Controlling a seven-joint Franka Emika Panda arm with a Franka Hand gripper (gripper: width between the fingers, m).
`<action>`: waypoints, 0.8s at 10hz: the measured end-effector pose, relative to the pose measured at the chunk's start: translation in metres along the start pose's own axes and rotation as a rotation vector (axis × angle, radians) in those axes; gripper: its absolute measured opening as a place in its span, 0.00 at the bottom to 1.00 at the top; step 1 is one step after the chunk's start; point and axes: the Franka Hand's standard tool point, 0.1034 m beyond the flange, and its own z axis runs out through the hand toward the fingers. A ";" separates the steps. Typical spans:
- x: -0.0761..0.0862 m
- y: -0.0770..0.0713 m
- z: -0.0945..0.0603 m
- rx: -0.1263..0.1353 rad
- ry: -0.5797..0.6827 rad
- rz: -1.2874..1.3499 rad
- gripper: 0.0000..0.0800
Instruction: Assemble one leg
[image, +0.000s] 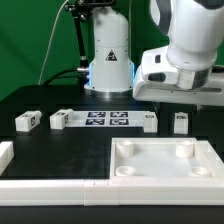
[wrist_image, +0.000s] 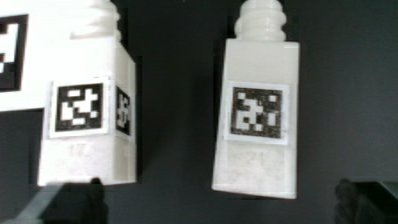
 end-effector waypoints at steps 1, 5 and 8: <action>-0.003 0.001 0.004 0.004 -0.066 -0.018 0.81; 0.002 -0.007 0.019 0.029 -0.222 -0.020 0.81; 0.007 -0.016 0.025 0.030 -0.195 -0.029 0.81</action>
Offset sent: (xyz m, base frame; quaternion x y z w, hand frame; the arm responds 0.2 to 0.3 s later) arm -0.0072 0.0191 -0.0065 0.0344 -0.2236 -0.0195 0.9739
